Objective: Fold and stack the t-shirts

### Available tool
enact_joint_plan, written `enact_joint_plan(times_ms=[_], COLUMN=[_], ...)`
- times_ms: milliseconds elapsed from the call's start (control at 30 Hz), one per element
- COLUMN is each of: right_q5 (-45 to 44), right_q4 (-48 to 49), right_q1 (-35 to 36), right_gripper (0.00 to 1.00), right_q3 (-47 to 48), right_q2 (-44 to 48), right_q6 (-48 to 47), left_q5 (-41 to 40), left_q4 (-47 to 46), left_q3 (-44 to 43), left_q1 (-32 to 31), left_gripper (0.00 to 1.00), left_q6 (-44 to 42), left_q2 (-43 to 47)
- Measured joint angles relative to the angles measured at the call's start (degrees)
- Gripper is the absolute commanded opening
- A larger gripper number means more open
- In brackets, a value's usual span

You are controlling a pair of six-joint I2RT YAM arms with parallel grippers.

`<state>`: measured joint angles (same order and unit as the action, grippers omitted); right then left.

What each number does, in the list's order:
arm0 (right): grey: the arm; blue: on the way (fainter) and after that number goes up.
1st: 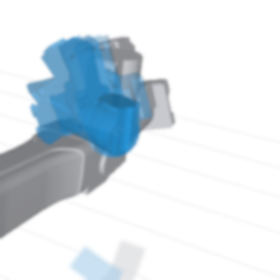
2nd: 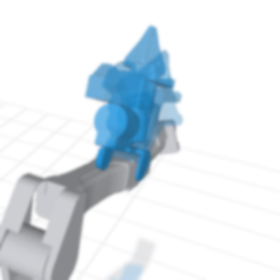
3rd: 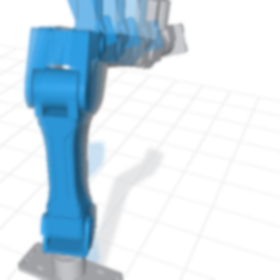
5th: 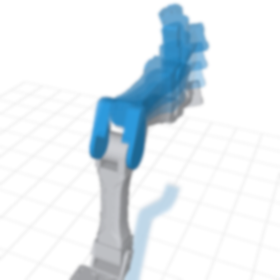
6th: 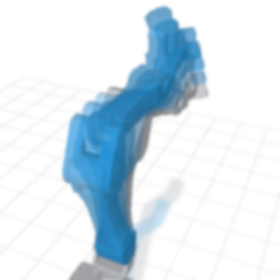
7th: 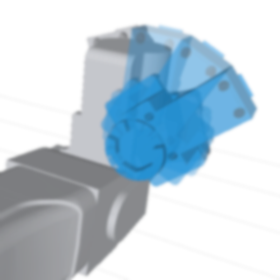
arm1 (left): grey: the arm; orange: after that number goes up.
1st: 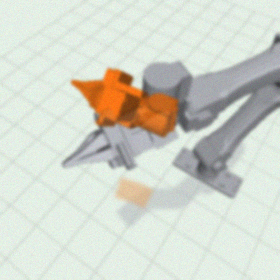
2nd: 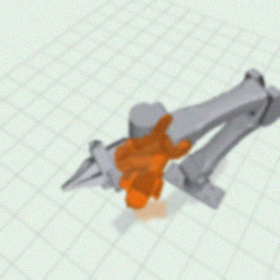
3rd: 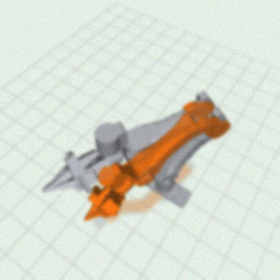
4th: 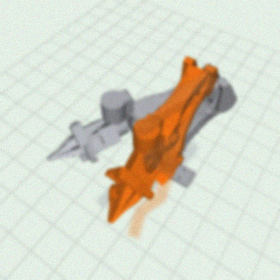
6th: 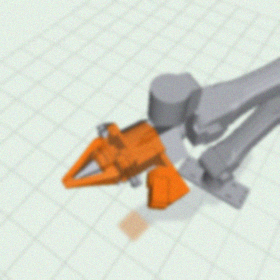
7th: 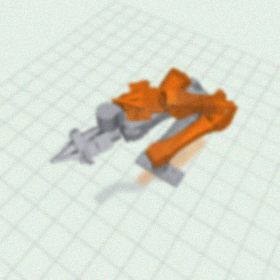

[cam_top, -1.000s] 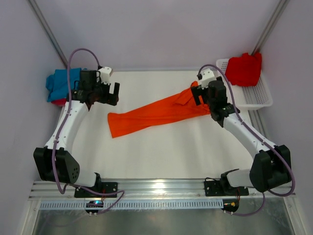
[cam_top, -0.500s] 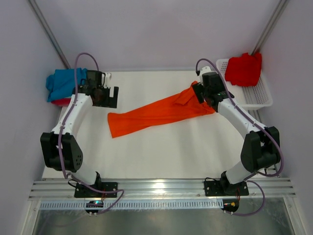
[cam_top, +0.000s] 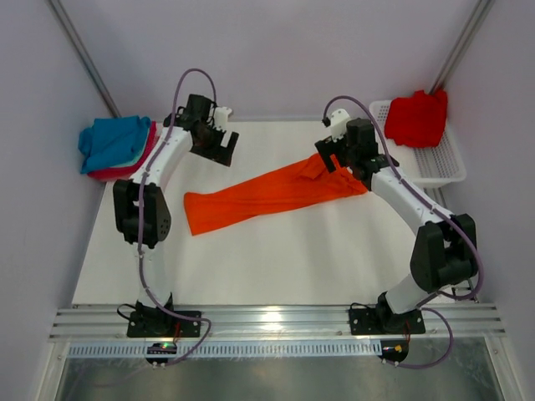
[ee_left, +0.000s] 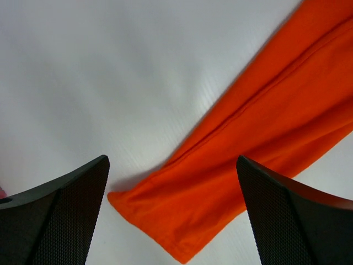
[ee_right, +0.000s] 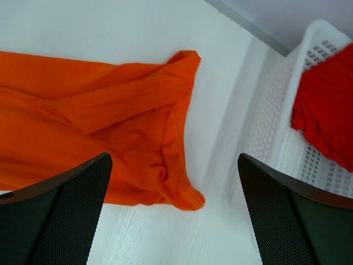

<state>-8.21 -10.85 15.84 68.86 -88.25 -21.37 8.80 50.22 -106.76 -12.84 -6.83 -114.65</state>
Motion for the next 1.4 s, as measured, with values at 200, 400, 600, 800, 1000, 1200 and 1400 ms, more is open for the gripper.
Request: enact_joint_plan(times_ms=[200,400,600,800,1000,1200,1400], right_q5=[8.61,8.79,7.1,6.51,2.78,0.9,10.19], right_q4=[-0.17,-3.06,-5.73,-8.52,-12.59,-19.63,-26.43], right_q1=[0.02,0.07,0.07,0.07,0.04,-0.68,-1.57], right_gripper=[0.99,0.99,0.99,1.0,0.99,0.99,0.96], right_q3=[6.91,16.83,26.34,31.23,32.96,36.09,33.16], right_q2=[-10.62,-23.65,-31.08,-33.94,-34.14,-34.07,-31.67], right_q6=[-2.05,-2.27,-2.8,-4.96,-7.17,-6.73,-10.29], left_q5=[1.75,1.55,-0.66,-4.57,-6.99,-7.56,-8.92], left_q4=[3.52,5.25,4.94,4.5,4.5,4.5,4.5], left_q3=[-13.29,-14.05,-13.84,-12.7,-12.04,-12.04,-12.04], left_q1=[-4.44,-10.34,-12.04,-11.21,-11.15,-11.15,-11.15], left_gripper=[0.99,0.99,0.99,0.99,0.99,0.99,0.99], left_q6=[-5.9,-8.59,-5.51,-3.91,-4.17,-4.17,-4.33], left_q2=[-8.94,-9.81,-11.21,-11.17,-11.08,-10.56,-10.14])
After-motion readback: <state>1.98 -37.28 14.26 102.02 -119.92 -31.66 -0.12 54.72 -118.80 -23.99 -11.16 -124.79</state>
